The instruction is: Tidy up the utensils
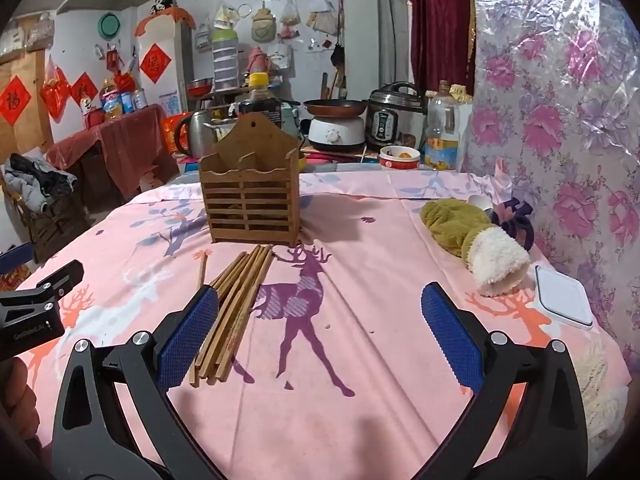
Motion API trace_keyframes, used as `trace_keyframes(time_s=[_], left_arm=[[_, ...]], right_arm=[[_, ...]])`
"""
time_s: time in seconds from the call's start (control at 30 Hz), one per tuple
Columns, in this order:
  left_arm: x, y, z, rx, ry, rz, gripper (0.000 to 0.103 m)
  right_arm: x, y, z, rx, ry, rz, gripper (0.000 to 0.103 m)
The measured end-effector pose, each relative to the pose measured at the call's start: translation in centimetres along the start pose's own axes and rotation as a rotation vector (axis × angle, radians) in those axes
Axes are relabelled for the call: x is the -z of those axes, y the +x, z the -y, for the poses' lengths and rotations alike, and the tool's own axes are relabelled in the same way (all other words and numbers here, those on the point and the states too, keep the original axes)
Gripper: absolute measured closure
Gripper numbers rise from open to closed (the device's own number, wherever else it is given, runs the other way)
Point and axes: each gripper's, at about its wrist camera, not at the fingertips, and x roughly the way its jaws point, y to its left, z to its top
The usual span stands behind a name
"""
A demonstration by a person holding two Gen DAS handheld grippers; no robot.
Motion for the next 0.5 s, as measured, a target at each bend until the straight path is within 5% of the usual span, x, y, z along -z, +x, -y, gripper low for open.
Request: trace_keyframes(time_s=[0.5], left_arm=[[-0.2, 0.3, -0.3, -0.046, 0.016, 0.009, 0.005]], right_arm=[[0.3, -0.7, -0.3, -0.006, 0.01, 0.01, 0.005]])
